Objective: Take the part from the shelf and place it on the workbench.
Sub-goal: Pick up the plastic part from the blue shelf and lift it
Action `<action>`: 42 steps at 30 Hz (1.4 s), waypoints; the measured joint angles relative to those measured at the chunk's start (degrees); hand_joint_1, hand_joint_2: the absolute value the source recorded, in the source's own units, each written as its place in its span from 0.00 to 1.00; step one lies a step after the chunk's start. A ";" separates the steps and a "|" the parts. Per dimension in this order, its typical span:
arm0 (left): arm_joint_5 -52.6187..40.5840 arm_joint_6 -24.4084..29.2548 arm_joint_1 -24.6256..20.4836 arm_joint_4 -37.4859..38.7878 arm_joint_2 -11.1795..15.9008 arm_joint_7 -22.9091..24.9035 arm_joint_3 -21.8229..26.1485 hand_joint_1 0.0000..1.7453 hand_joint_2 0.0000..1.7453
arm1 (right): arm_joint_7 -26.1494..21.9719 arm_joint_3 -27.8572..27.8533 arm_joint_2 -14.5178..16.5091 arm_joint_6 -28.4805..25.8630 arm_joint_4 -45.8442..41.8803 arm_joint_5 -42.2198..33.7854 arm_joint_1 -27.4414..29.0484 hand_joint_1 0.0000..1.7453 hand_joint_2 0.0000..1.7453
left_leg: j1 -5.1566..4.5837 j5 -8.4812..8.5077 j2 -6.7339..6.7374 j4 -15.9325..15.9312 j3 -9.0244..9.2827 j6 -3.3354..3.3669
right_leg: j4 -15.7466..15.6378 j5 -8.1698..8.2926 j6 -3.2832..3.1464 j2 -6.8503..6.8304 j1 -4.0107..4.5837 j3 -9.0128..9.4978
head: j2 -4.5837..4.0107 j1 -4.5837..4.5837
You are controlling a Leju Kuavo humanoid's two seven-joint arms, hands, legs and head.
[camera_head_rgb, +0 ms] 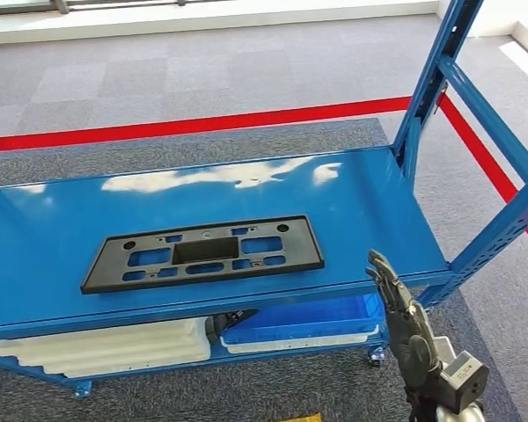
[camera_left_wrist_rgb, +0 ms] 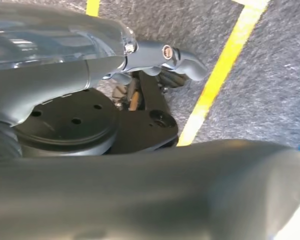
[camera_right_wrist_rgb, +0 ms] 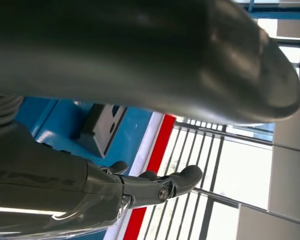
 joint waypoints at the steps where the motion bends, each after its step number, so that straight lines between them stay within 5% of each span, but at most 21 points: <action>1: -0.01 0.04 0.00 0.00 0.06 -0.04 -0.04 0.00 0.00 | 0.25 0.05 -0.10 -0.44 0.13 0.26 -0.19 0.00 0.00 | 0.20 -1.75 0.00 3.20 -1.42 -0.43 | 0.00 -0.01 -0.12 -0.09 -0.04 0.00 | -0.01 -0.03; 3: 0.01 0.23 0.12 0.00 0.19 -0.07 -0.13 0.00 0.00 | 0.99 0.09 -0.40 -1.42 0.50 0.99 -0.54 0.00 0.00 | 0.65 -4.67 0.00 10.30 -4.77 -0.97 | 0.01 -0.04 -0.23 -0.22 -0.07 -0.02 | -0.01 -0.03; 5: 0.04 0.43 0.27 0.00 0.38 -0.10 -0.17 0.00 0.00 | 1.85 0.09 -0.87 -2.22 0.84 1.63 -1.03 0.00 0.00 | 0.91 -3.87 0.01 11.61 -5.59 -1.14 | 0.02 -0.08 -0.20 -0.22 -0.10 0.06 | 0.00 -0.03; 9: 0.32 0.64 0.23 0.00 0.78 -0.21 -0.17 0.00 0.00 | 4.23 0.16 -2.71 -3.24 1.33 2.64 -3.29 0.00 1.00 | 0.84 2.88 0.01 -1.36 0.11 -0.60 | 0.08 -0.32 0.41 0.00 -0.07 0.36 | -0.01 -0.03; 14: 0.39 1.16 0.15 0.00 0.98 0.16 -0.17 0.00 0.00 | 7.01 1.23 -5.35 -5.28 3.48 6.34 -7.93 0.00 1.00 | 0.55 3.37 0.07 -3.73 0.80 1.12 | 0.47 -0.77 2.01 0.11 -0.20 0.14 | 0.00 0.03; 17: 0.42 1.25 0.08 0.00 1.03 0.32 -0.17 0.00 0.00 | 8.08 2.60 -6.26 -6.63 5.41 8.94 -10.78 0.00 1.00 | 0.60 3.74 0.21 -4.15 0.86 2.00 | 8.69 -5.50 2.13 0.12 -0.19 -3.43 | 0.00 0.03; 19: 0.42 1.26 0.17 0.00 1.03 0.29 -0.17 0.00 0.50 | 8.54 3.60 -6.57 -6.98 6.67 9.54 -11.84 0.00 1.00 | 0.40 3.69 0.22 -4.12 0.88 2.14 | 14.68 -7.43 2.14 0.12 -0.17 -6.18 | 0.00 0.03; 21: 0.40 1.27 0.26 0.00 1.04 0.19 -0.17 0.00 1.00 | 8.82 4.38 -6.82 -7.32 7.45 9.63 -12.30 0.00 0.50 | 0.29 3.60 0.12 -4.08 1.06 2.18 | 13.04 -5.17 2.12 0.12 -0.17 -5.53 | 0.00 0.03; 23: 0.34 1.24 0.29 0.00 1.04 0.07 -0.17 0.00 1.00 | 8.76 4.83 -7.05 -7.63 7.70 9.22 -12.49 0.00 0.50 | 0.18 3.34 0.01 -3.93 1.30 1.97 | 5.62 -1.19 1.98 0.10 -0.09 -2.29 | 0.00 0.03; 25: 0.30 1.20 0.30 0.00 1.05 -0.14 -0.17 0.00 0.50 | 8.10 5.17 -7.24 -7.92 7.81 8.67 -12.46 0.00 1.00 | -0.01 3.07 -0.04 -3.66 1.23 1.55 | 0.76 0.31 1.63 0.14 0.09 -0.29 | 0.00 0.01; 27: 0.30 1.19 0.34 0.00 1.07 -0.33 -0.18 0.00 0.00 | 7.22 5.39 -7.35 -8.14 7.86 8.18 -12.14 0.00 1.00 | -0.04 3.04 -0.04 -3.60 1.12 1.18 | 0.03 0.08 1.15 0.24 0.24 -0.12 | 0.00 -0.02; 30: 0.30 1.21 0.31 0.00 1.21 -0.38 -0.21 0.00 0.00 | 6.82 5.51 -7.37 -8.38 7.67 7.34 -11.65 0.00 1.00 | 0.20 1.37 -0.04 -1.70 0.45 0.24 | -0.15 0.21 0.18 0.09 -0.09 -0.03 | 0.00 -0.06; 32: 0.27 1.23 0.32 0.00 1.26 -0.38 -0.23 0.00 0.00 | 6.93 5.55 -7.34 -8.54 7.37 7.04 -11.30 0.00 1.00 | 0.58 -1.99 -0.04 4.48 -2.32 -0.60 | -0.18 0.17 -0.38 -0.13 -0.21 -0.02 | 0.00 -0.10; 34: 0.20 1.25 0.42 0.00 1.26 -0.35 -0.25 0.00 0.00 | 7.15 5.56 -7.33 -8.60 7.22 7.05 -10.93 0.00 0.50 | 1.13 -4.22 -0.04 10.95 -5.44 -1.35 | -0.17 0.11 -0.62 -0.24 -0.22 -0.01 | 0.00 -0.10; 36: 0.10 1.27 0.48 0.00 1.30 -0.32 -0.27 0.00 0.00 | 7.43 5.56 -7.33 -9.10 7.23 8.31 -10.71 0.00 0.00 | 1.69 -2.38 -0.03 10.26 -5.33 -1.98 | -0.16 0.02 -0.66 -0.20 -0.30 0.14 | 0.00 -0.10; 39: 0.05 1.33 0.36 0.00 1.40 -0.45 -0.32 0.00 0.00 | 8.61 5.60 -7.33 -10.15 7.35 11.42 -10.90 0.00 0.00 | 2.36 3.14 -0.03 -0.73 -0.39 -2.81 | 0.01 -0.35 -0.23 0.03 -0.29 0.48 | 0.00 -0.09; 42: -0.05 1.34 0.21 0.00 1.43 -0.66 -0.37 0.00 0.00 | 9.62 6.11 -7.32 -12.08 7.76 15.86 -11.89 0.00 0.00 | 2.22 3.55 0.06 -4.24 1.07 -2.46 | 0.19 -0.59 0.39 0.24 0.07 0.39 | 0.00 -0.04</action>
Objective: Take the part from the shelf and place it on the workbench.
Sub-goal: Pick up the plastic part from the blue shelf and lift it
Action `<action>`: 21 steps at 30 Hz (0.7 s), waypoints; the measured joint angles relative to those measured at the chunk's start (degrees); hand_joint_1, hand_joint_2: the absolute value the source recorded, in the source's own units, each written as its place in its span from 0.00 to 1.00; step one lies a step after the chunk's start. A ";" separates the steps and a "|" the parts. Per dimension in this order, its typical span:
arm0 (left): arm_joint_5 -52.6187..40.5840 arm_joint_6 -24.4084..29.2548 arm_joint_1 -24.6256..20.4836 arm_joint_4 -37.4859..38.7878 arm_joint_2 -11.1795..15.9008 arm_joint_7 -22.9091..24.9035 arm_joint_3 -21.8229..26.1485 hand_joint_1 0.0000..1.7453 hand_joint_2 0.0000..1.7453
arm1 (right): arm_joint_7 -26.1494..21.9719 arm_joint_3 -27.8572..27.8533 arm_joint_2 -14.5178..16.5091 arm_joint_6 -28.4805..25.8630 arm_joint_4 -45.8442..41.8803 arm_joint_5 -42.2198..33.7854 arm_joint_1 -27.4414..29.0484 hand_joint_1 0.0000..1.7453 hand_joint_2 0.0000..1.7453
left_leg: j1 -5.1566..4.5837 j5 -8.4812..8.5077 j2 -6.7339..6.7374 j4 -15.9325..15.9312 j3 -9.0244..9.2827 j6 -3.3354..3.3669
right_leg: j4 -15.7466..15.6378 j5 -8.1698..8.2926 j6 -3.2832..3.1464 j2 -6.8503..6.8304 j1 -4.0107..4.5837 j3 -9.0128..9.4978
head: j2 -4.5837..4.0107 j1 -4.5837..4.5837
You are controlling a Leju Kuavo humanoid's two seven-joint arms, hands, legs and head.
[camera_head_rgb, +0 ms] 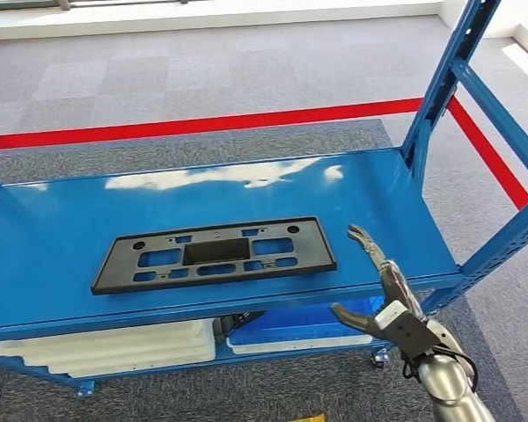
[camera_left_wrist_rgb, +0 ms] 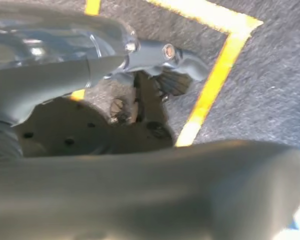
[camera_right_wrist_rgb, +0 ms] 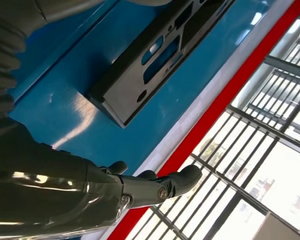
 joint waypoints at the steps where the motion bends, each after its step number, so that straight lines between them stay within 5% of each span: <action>1: -0.05 0.00 -0.02 0.00 0.02 -0.07 -0.01 0.00 0.00 | 0.38 0.46 0.03 -0.79 0.26 1.91 -0.54 0.00 0.00 | -0.10 -0.05 0.04 0.12 -0.06 0.19 | -0.09 0.05 0.08 -0.02 -0.05 0.02 | 0.00 0.02; 3: -0.27 -0.06 -0.07 0.00 0.05 -0.18 -0.04 0.00 0.00 | 1.28 1.56 0.15 -2.02 0.89 5.25 -1.71 0.00 0.00 | -0.30 -0.10 0.03 0.16 -0.09 0.39 | -0.23 0.11 0.25 -0.04 -0.24 0.08 | 0.00 0.03; 7: -0.99 -0.12 -0.19 0.00 0.20 -0.20 -0.22 0.00 0.00 | 3.27 4.09 0.74 -4.75 2.65 11.01 -3.88 0.00 1.00 | -0.58 -0.16 0.01 0.21 -0.09 0.65 | -0.31 0.15 0.52 -0.05 -0.51 0.12 | 0.00 0.03; 21: -2.98 0.10 -0.35 0.00 1.20 0.03 -1.83 0.00 0.00 | 8.90 13.43 4.82 -7.97 11.69 20.97 -12.17 0.00 1.00 | -0.55 -0.12 -0.02 0.21 -0.07 0.74 | -0.30 0.14 0.58 -0.10 -0.48 0.10 | 0.00 0.03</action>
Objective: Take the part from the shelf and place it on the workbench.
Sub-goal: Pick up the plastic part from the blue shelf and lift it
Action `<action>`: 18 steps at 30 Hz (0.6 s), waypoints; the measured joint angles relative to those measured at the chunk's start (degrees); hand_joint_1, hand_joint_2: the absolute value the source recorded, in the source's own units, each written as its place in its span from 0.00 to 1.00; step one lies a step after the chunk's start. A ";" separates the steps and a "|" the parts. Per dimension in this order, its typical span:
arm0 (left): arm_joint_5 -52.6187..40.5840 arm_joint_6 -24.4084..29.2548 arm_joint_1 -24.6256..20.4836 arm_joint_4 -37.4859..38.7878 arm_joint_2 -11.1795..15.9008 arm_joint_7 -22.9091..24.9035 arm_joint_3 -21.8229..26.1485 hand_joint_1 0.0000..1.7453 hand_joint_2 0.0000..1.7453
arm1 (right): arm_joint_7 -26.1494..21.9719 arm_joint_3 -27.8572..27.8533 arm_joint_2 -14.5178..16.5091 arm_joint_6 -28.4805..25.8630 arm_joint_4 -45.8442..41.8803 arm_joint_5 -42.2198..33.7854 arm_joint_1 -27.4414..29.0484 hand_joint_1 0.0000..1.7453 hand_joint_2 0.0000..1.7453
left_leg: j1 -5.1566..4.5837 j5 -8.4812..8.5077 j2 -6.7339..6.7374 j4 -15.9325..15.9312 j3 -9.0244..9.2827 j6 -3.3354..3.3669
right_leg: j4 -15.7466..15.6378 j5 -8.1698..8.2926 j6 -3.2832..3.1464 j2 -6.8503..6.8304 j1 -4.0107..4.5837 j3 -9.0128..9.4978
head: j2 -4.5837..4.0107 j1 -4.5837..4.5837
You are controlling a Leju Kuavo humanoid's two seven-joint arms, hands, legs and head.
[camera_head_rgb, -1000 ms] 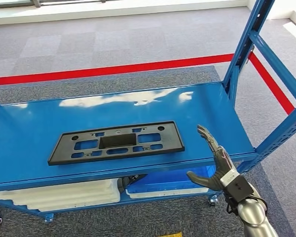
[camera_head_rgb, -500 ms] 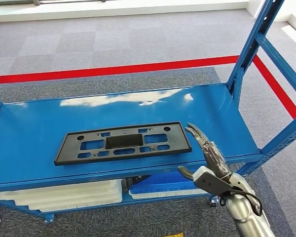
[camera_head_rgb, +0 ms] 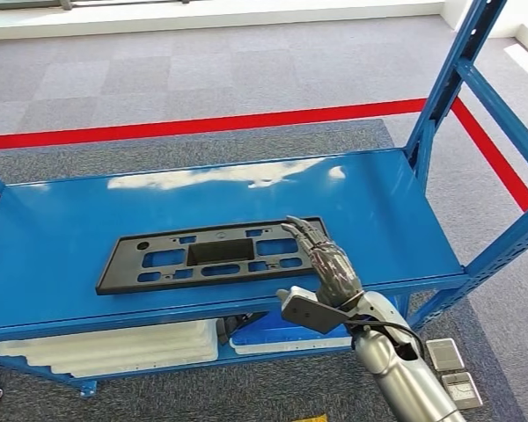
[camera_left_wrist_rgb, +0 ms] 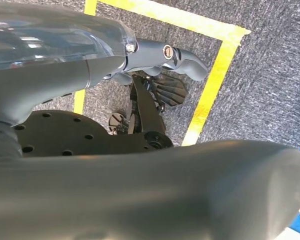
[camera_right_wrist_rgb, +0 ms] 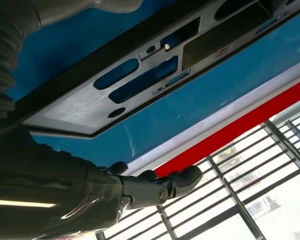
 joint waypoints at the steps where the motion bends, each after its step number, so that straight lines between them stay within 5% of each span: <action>1: -0.04 -0.09 0.00 0.00 0.05 -0.01 -0.04 0.00 0.00 | 0.07 0.37 0.05 0.01 0.52 0.03 -0.34 0.00 1.00 | 0.00 0.00 0.00 0.00 -0.01 0.00 | 0.00 0.00 0.00 0.00 0.00 0.00 | 0.00 0.00; 18: -1.02 -0.61 -0.04 0.00 0.25 0.43 -1.12 0.00 0.00 | 2.12 7.49 0.63 1.03 11.99 0.66 -10.05 0.00 1.00 | -0.02 0.02 0.00 0.01 0.03 0.02 | 0.00 0.01 0.01 0.01 -0.01 0.04 | 0.00 0.00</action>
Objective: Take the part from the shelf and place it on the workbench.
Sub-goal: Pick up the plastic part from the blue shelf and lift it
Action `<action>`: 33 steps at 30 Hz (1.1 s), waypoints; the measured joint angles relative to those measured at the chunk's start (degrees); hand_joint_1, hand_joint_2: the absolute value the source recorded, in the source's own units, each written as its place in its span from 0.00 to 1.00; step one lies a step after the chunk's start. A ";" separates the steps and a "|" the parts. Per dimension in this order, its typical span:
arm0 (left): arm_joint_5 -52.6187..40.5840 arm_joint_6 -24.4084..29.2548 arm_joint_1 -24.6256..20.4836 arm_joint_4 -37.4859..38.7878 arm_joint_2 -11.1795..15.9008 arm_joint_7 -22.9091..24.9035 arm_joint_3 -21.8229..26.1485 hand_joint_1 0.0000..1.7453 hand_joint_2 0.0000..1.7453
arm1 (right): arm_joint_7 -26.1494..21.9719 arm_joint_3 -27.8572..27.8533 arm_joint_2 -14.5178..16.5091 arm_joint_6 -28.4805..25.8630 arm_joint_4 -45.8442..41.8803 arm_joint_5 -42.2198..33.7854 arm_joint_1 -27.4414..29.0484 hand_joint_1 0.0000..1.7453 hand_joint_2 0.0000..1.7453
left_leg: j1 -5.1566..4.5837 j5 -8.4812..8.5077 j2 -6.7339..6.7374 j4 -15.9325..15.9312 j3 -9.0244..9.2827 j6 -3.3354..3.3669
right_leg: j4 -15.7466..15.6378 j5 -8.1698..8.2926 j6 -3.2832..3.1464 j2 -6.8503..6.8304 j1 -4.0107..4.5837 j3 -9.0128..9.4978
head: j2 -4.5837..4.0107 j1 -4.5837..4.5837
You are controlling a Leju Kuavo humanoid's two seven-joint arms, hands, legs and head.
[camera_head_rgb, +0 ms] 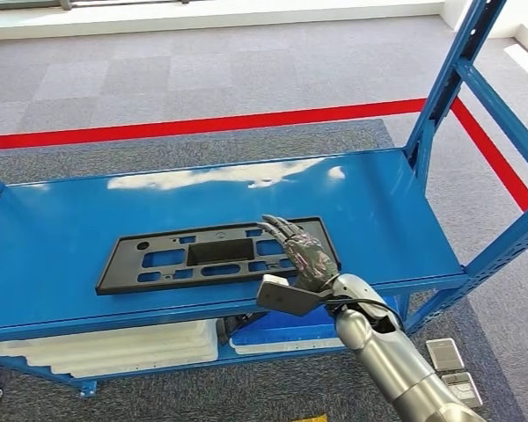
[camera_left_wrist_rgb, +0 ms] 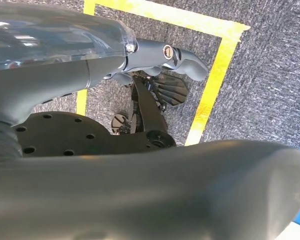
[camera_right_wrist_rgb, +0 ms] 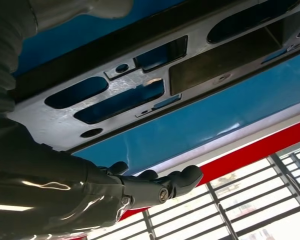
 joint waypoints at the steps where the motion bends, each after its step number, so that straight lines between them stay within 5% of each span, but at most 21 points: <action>1: 0.01 0.00 0.00 0.00 0.00 0.00 0.00 0.00 0.00 | 0.20 0.39 0.01 -0.04 0.42 0.33 -0.52 0.00 1.00 | 0.00 0.00 0.00 0.00 0.00 0.00 | 0.00 0.00 0.00 0.00 0.00 0.00 | 0.00 0.00; 20: 0.16 -0.32 -0.08 0.00 -0.18 -0.33 0.00 0.00 0.00 | 2.70 6.83 0.19 3.18 6.69 1.05 -8.47 0.00 1.00 | 0.00 0.00 0.00 0.00 0.00 0.00 | 0.00 0.01 0.00 0.01 0.00 0.01 | 0.00 0.00; 33: 0.28 -0.87 -0.19 0.00 -0.67 -0.39 0.00 0.00 0.00 | 2.91 13.47 3.18 5.16 13.21 -1.99 -13.47 0.00 1.00 | 0.00 0.01 0.00 0.00 0.00 0.00 | 0.01 0.01 0.00 0.01 0.00 0.00 | 0.00 0.00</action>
